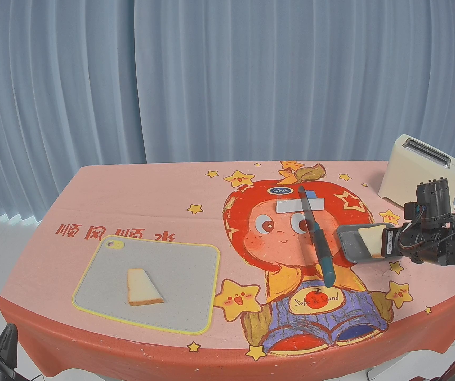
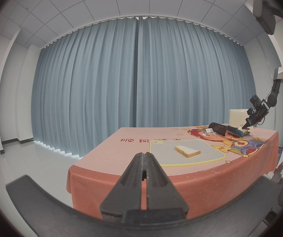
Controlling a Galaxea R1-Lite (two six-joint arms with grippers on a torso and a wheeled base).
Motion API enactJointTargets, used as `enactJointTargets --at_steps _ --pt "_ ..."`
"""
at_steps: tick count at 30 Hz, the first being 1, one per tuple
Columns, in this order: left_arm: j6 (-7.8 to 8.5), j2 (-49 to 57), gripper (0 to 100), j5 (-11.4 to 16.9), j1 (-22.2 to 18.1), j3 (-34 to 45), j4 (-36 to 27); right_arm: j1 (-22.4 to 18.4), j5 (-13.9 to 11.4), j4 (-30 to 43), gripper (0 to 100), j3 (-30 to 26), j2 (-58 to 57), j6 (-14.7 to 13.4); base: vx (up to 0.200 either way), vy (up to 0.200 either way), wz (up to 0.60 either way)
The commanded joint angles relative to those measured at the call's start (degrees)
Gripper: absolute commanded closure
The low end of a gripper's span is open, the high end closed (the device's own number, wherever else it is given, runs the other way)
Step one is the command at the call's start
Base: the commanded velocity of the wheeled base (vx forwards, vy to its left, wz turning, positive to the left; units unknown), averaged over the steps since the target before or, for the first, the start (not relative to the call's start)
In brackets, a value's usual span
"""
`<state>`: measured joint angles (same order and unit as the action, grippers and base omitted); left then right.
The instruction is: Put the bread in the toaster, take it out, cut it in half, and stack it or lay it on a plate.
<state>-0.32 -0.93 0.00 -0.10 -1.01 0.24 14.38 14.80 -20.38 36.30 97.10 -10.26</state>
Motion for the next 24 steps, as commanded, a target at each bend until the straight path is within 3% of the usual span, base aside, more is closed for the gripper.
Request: enactJointTargets --at_steps 1,7,8,24 --pt "-0.03 0.75 100 0.0 0.01 1.01 0.02 0.03 -0.03 -0.1 100 0.08 0.02 -0.02 0.0 0.0 0.0" --pt "-0.03 0.75 100 0.0 0.01 1.01 0.02 0.03 0.05 -0.1 100 0.17 0.55 -0.02 0.0 0.0 0.0" --pt "-0.03 0.75 100 0.0 0.01 1.01 0.02 0.03 0.05 -0.01 0 0.08 0.55 -0.02 0.0 0.0 0.0" --pt "-0.03 0.66 100 0.0 -0.08 1.01 0.02 0.64 0.05 0.08 0 -0.18 -0.24 -0.02 0.0 0.0 0.0"
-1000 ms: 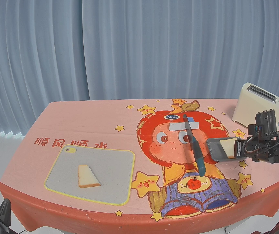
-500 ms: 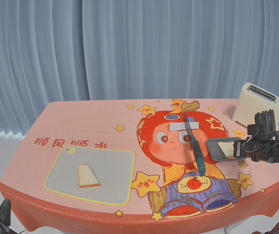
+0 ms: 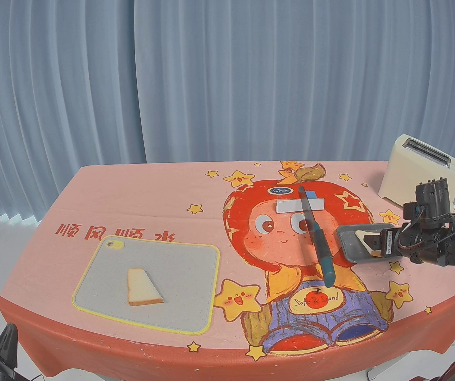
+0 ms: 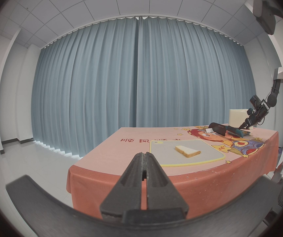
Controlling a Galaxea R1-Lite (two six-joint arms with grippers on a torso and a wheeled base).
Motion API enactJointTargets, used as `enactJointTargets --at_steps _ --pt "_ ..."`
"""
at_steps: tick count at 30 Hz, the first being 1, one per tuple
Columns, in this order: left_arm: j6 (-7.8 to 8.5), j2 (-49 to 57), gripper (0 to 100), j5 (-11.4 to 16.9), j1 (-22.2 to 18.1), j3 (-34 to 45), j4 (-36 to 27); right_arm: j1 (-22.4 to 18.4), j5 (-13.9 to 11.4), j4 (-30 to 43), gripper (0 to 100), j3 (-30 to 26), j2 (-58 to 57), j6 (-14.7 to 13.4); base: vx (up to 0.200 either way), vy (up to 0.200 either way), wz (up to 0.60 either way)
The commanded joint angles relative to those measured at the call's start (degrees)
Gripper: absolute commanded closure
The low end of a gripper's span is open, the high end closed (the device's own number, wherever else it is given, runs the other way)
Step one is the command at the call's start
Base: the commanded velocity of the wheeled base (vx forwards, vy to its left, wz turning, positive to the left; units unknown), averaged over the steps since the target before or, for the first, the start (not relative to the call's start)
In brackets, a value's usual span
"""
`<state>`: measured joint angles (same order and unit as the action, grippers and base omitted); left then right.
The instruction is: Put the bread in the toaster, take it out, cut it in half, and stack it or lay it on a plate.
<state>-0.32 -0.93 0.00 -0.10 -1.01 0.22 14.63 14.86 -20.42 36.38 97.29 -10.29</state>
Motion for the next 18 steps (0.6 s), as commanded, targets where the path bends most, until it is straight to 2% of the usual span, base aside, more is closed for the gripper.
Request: enactJointTargets --at_steps 1,18 --pt "-0.03 0.75 100 0.0 0.01 1.01 0.04 0.58 -0.01 0.12 0 -0.25 -0.44 -0.08 0.0 0.0 0.0" --pt "-0.03 0.75 100 0.0 0.01 1.01 0.04 3.3 0.08 1.08 0 -0.78 -8.52 0.36 0.0 0.0 0.0"
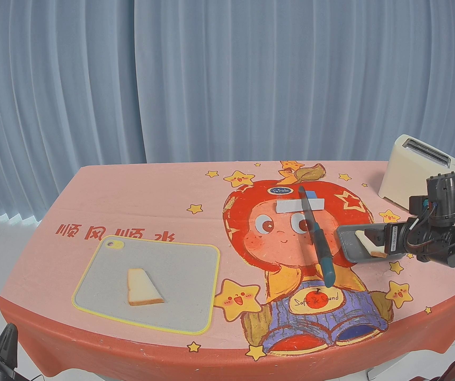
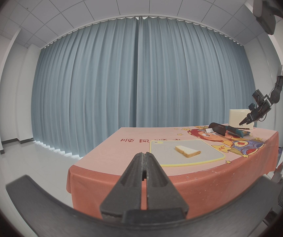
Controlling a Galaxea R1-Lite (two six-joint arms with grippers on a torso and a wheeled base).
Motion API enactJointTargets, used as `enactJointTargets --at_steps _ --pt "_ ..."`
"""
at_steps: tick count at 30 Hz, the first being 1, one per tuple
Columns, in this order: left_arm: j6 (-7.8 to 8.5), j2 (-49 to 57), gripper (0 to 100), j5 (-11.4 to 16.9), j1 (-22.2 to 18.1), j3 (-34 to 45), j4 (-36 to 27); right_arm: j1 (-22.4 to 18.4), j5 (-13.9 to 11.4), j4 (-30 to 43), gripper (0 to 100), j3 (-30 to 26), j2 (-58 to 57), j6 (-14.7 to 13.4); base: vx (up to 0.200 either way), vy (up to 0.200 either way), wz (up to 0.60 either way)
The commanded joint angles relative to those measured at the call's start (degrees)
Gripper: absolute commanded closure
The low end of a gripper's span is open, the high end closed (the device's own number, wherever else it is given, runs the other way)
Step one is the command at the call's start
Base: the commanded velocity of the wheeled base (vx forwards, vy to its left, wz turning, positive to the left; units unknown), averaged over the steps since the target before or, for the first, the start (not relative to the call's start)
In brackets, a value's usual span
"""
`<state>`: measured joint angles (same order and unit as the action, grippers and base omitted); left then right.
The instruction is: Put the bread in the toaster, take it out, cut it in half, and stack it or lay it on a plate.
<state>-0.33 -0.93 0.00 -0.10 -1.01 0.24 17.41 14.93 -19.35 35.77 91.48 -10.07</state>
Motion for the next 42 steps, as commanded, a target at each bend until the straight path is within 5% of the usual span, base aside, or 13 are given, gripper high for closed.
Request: enactJointTargets --at_steps 1,14,29,42 --pt "-0.02 0.75 100 0.0 0.01 1.01 0.02 0.52 0.01 0.01 0 -0.17 -2.71 0.14 0.0 0.0 0.0" --pt "-0.02 0.75 100 0.0 0.01 1.01 0.02 7.82 0.1 0.1 0 -1.58 -11.06 0.31 0.0 0.0 0.0" --pt "-0.02 0.75 100 0.0 0.01 1.01 0.02 8.96 0.01 -0.87 0 -3.07 -12.2 0.4 0.0 0.0 0.0" --pt "-0.02 0.75 100 0.0 0.01 1.01 0.02 0.26 -0.34 -0.96 0 -7.38 -20.81 0.14 0.0 0.0 0.0"
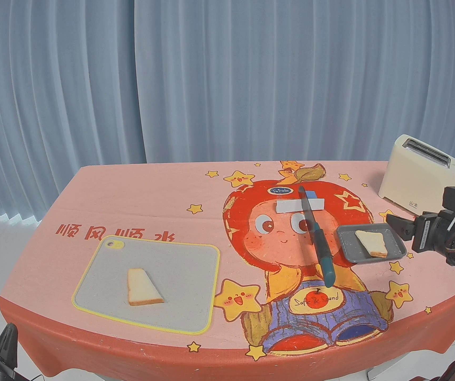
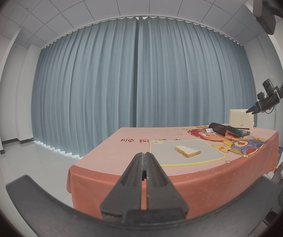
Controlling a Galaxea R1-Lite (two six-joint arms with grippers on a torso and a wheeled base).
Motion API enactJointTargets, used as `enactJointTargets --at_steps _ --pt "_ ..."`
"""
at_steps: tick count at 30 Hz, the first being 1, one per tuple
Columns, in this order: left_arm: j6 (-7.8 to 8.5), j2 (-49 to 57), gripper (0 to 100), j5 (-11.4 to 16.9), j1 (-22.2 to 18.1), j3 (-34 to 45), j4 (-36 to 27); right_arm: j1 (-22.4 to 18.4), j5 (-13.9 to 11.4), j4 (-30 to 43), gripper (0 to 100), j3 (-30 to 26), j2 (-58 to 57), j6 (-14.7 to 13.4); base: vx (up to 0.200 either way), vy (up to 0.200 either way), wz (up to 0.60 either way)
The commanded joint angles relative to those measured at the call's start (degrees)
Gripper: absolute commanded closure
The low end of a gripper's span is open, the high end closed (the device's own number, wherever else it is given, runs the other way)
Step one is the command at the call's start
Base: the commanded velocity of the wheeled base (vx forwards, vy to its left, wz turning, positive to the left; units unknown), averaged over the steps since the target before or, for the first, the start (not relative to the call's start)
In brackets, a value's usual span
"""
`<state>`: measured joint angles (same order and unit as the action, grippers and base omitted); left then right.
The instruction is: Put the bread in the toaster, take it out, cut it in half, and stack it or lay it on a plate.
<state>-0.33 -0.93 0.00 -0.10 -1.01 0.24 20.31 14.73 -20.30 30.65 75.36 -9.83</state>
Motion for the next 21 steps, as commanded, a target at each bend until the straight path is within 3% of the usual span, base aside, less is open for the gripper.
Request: enactJointTargets --at_steps 1,21 --pt "-0.02 0.75 100 0.0 0.01 1.01 0.02 -3.08 -0.14 -0.01 0 -3.66 -5.75 -0.02 0.0 0.0 0.0" --pt "-0.02 0.66 100 0.0 -0.08 1.01 0.11 -11.78 -0.14 0.26 0 -18.61 -31.59 1.39 0.0 0.0 0.0"
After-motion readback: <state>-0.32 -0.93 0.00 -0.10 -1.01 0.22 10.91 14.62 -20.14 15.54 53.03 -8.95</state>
